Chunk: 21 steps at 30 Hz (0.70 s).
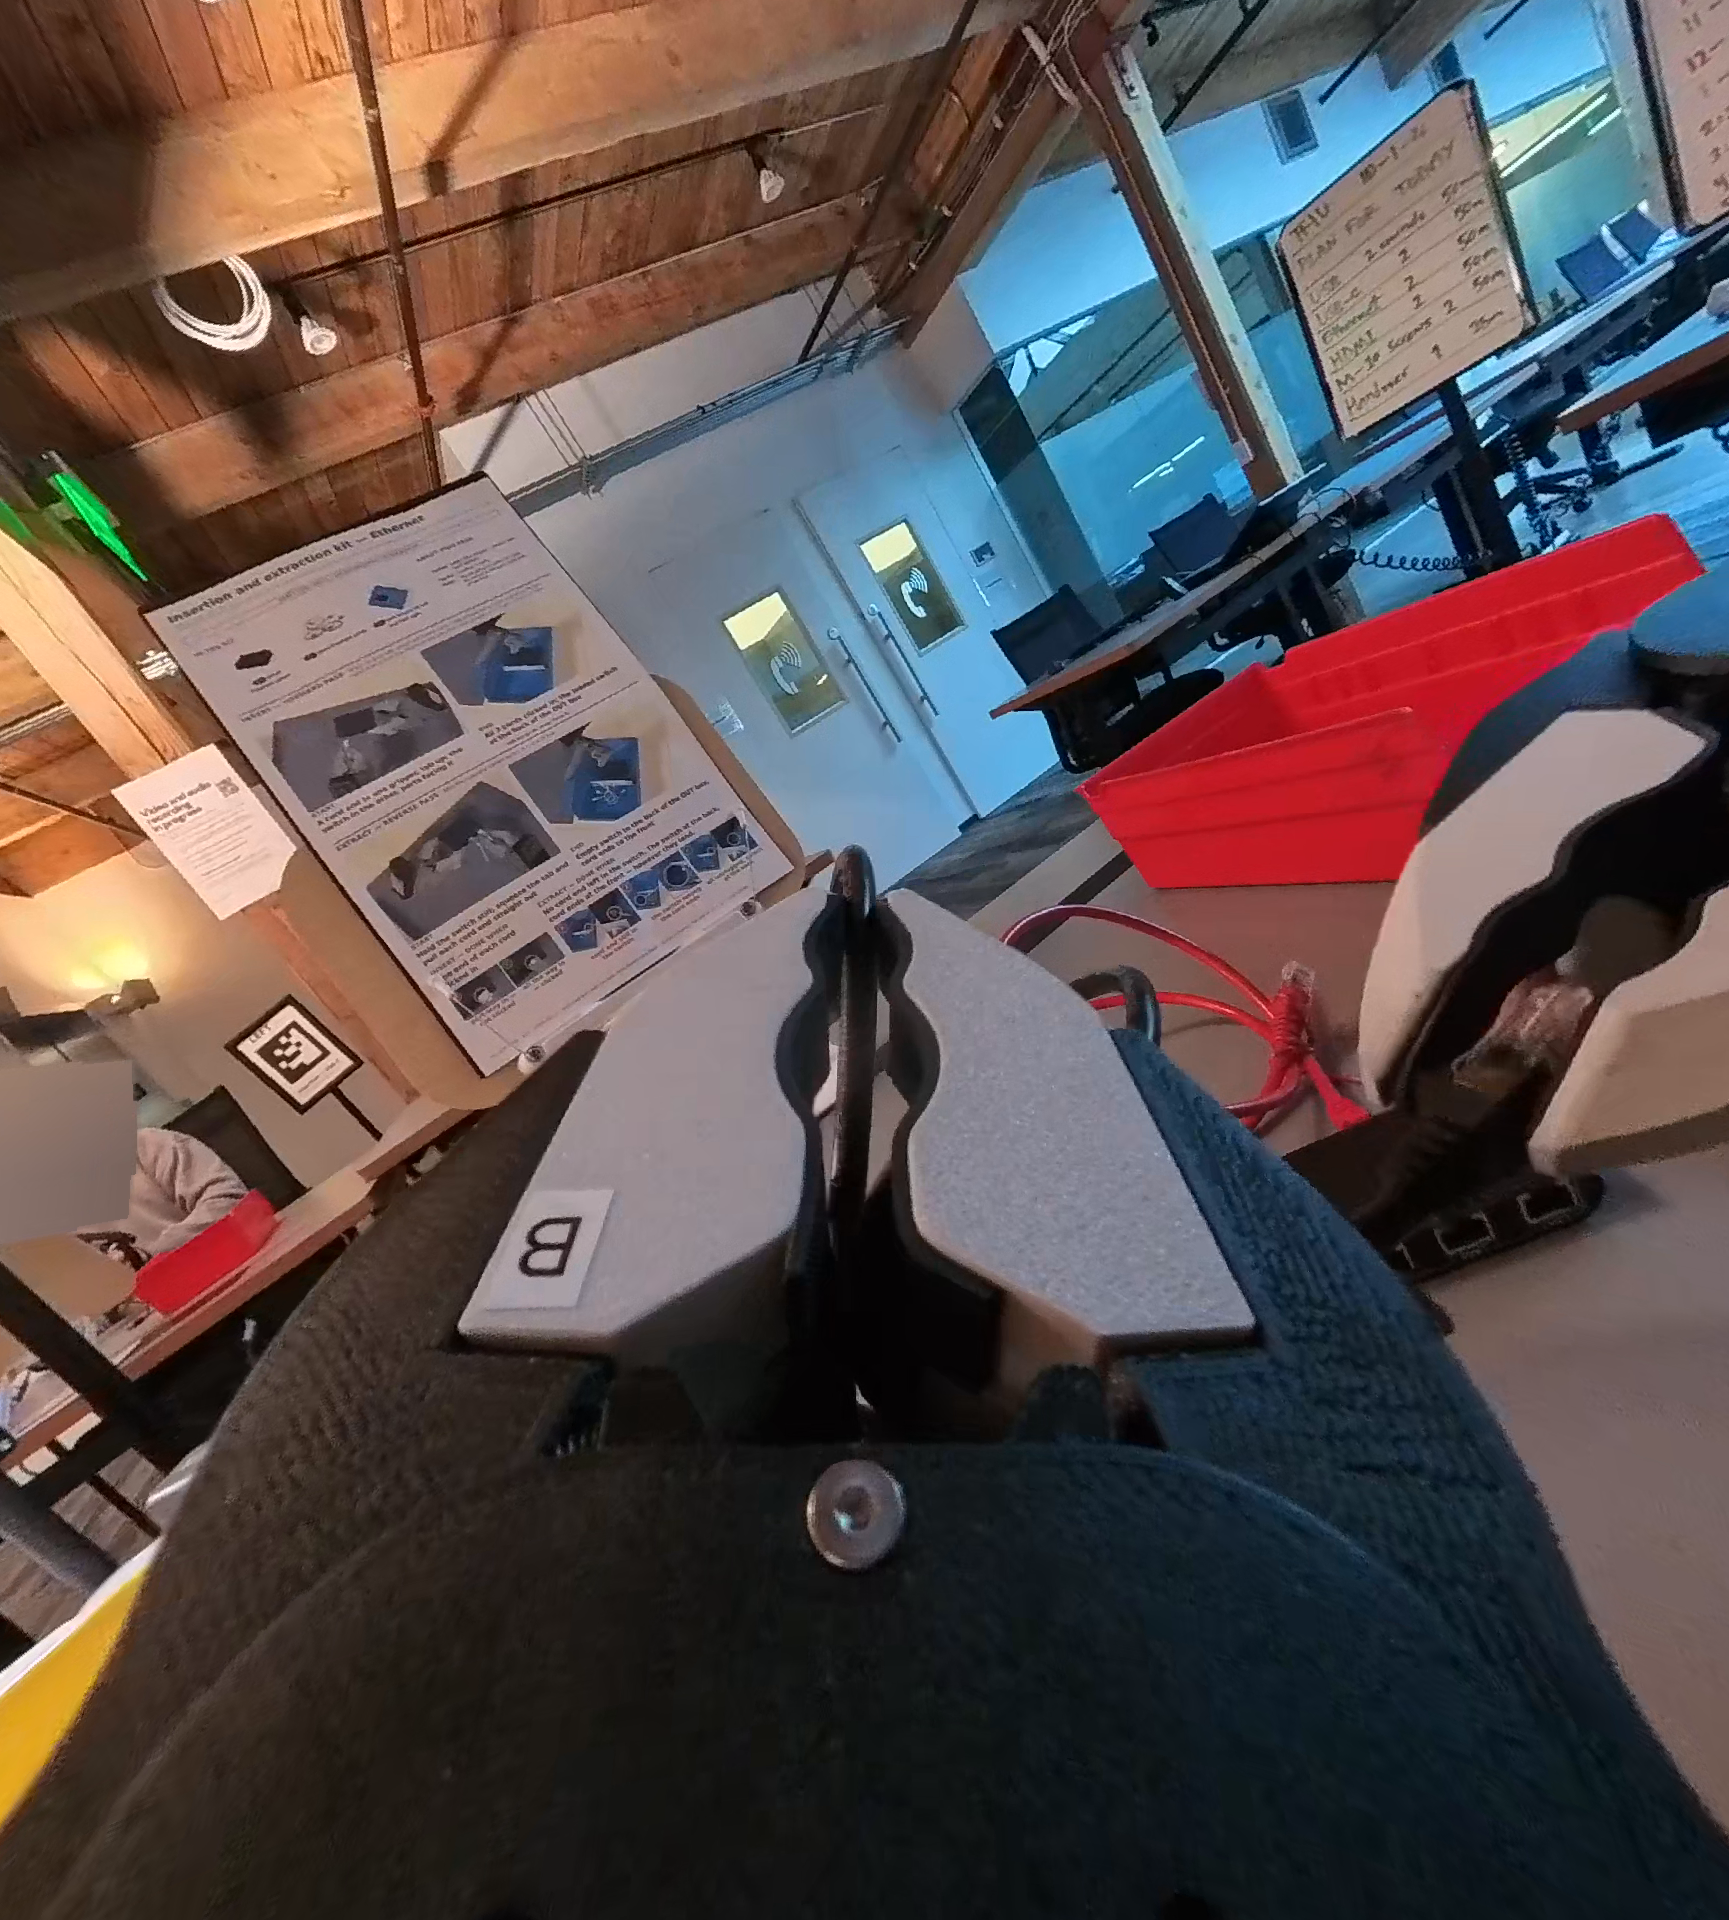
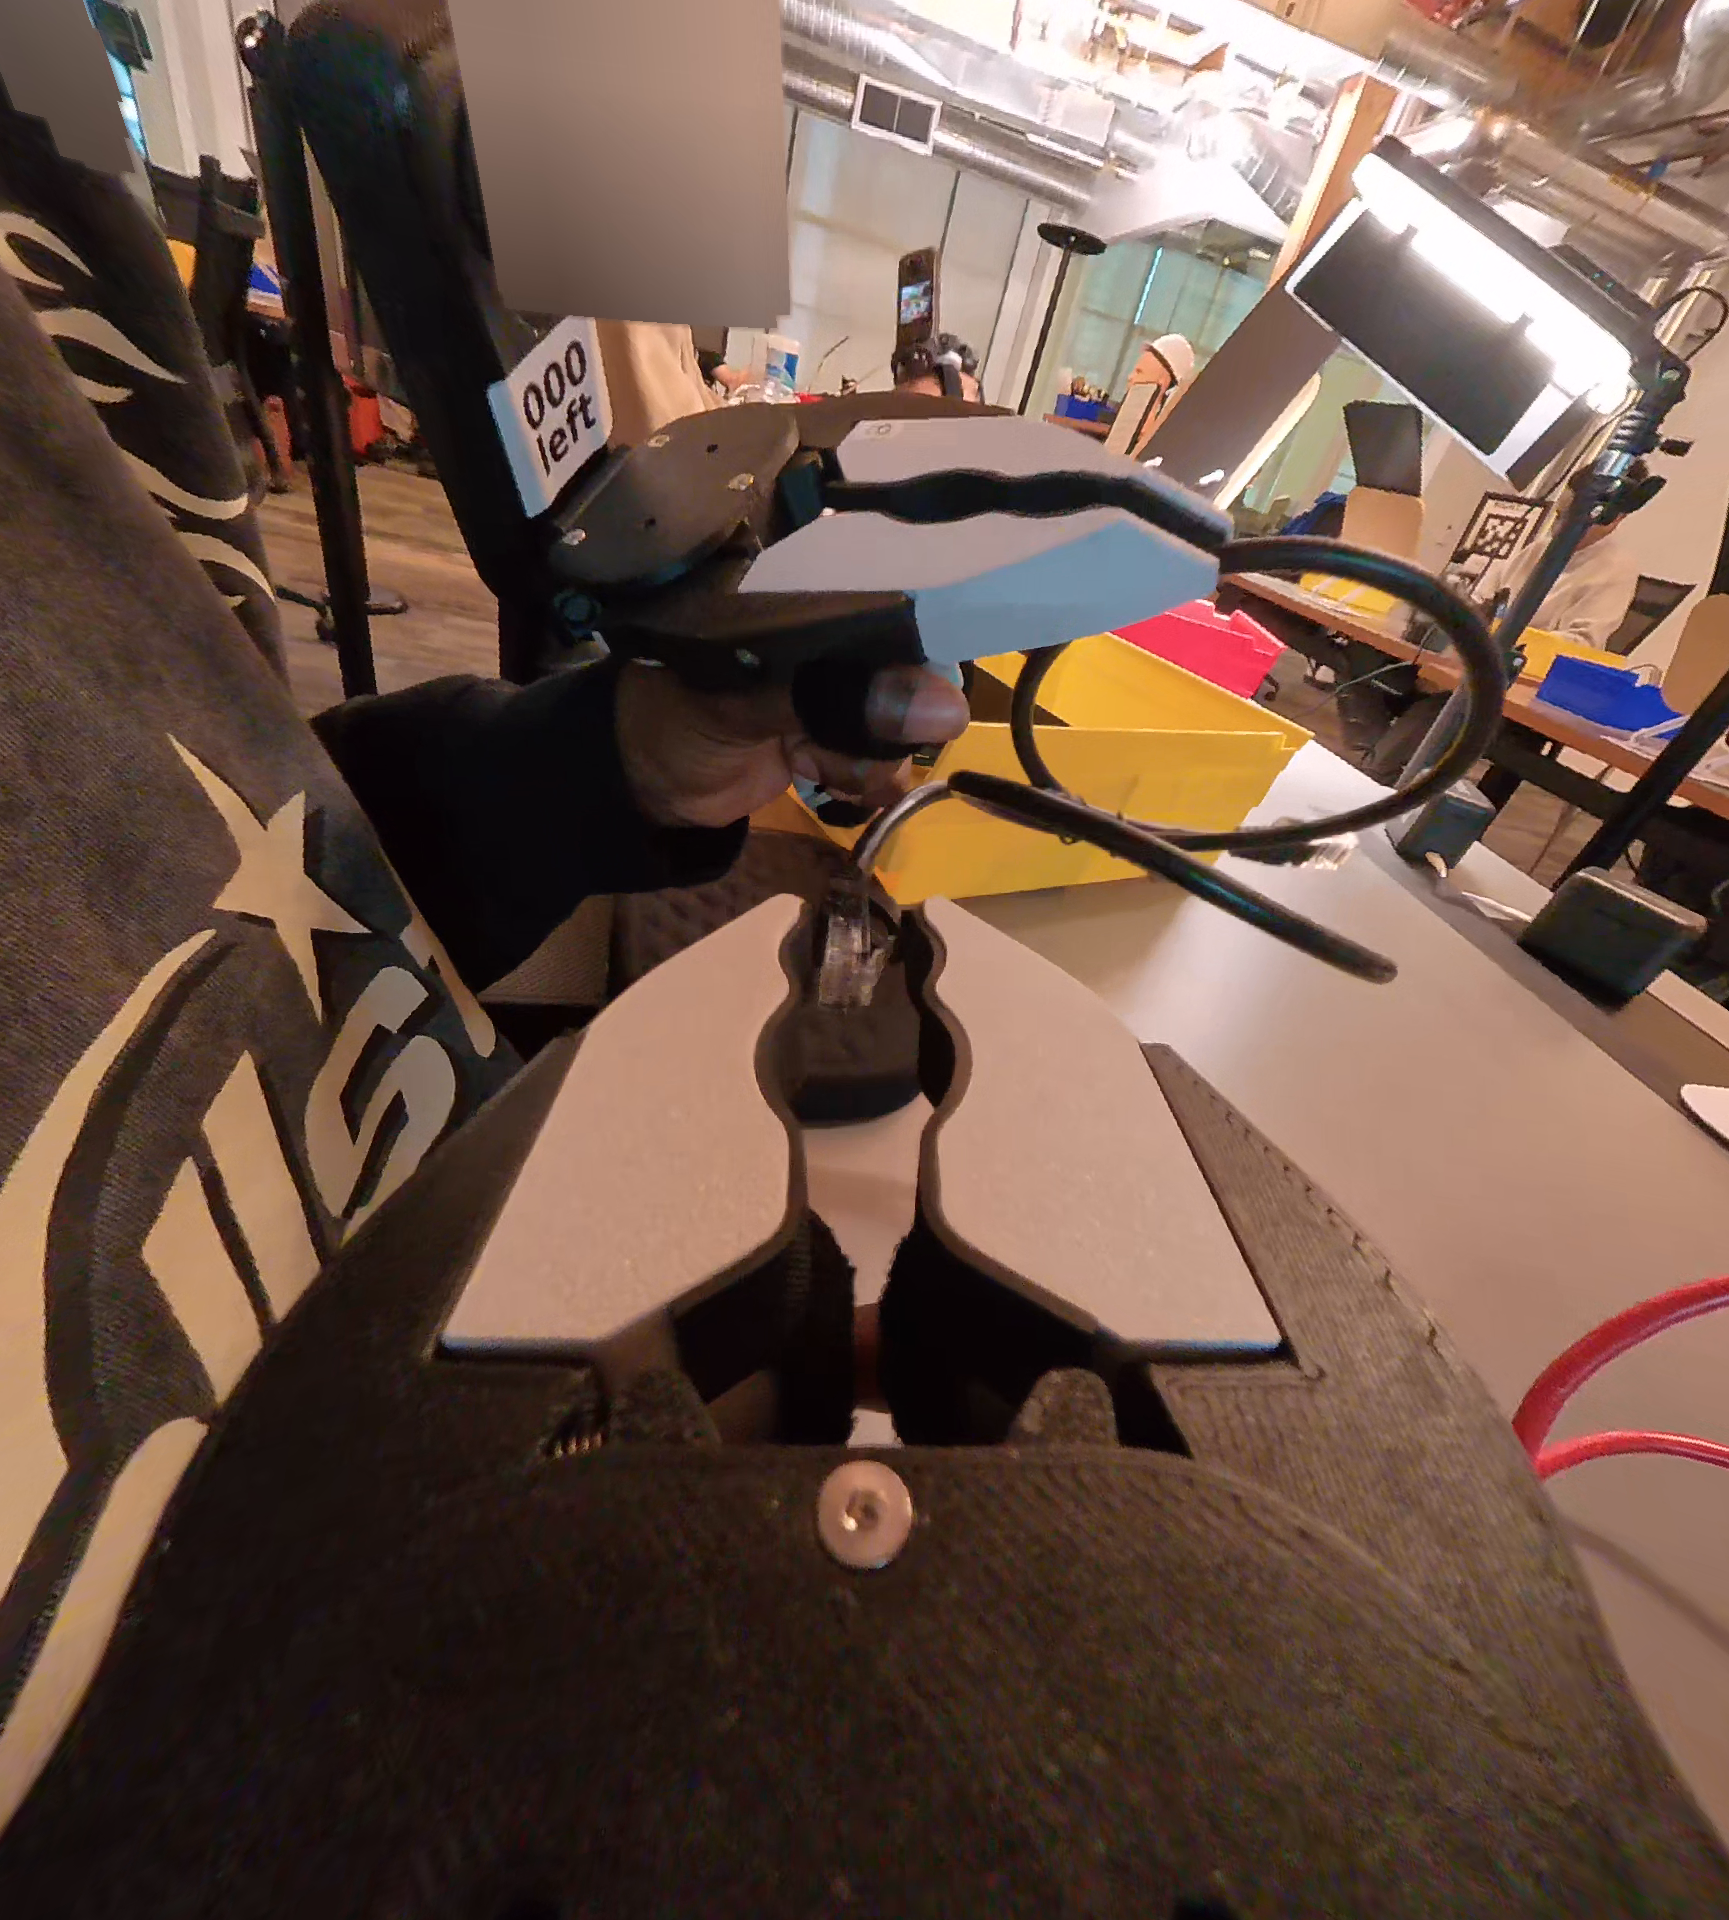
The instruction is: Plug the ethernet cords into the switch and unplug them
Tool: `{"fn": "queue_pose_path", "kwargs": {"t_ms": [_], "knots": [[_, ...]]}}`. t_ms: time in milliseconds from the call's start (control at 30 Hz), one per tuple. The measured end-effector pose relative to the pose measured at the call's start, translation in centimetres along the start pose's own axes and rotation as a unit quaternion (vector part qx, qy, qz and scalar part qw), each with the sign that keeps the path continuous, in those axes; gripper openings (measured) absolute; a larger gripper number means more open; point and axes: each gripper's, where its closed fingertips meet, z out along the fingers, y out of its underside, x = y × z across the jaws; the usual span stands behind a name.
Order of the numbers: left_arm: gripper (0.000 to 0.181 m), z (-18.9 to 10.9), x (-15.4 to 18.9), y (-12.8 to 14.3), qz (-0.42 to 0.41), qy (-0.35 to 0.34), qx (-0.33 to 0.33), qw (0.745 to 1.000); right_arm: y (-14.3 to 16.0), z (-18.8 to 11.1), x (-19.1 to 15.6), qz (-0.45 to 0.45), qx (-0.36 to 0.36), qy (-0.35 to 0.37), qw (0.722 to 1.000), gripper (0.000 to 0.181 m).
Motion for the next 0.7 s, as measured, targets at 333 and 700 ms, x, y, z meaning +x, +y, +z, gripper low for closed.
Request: {"fn": "queue_pose_path", "kwargs": {"t_ms": [333,700], "knots": [[0.028,0.4,0.0,3.0,-0.137,0.054,-0.067,0.987,0.4,0.0,1.0,-0.117,-0.056,0.039,0.991,0.014],[0.058,-3.5,2.2,-0.4,-0.535,0.340,-0.004,0.774,0.6,-1.5,5.4,-0.320,-0.169,0.155,0.919,0.014]]}}
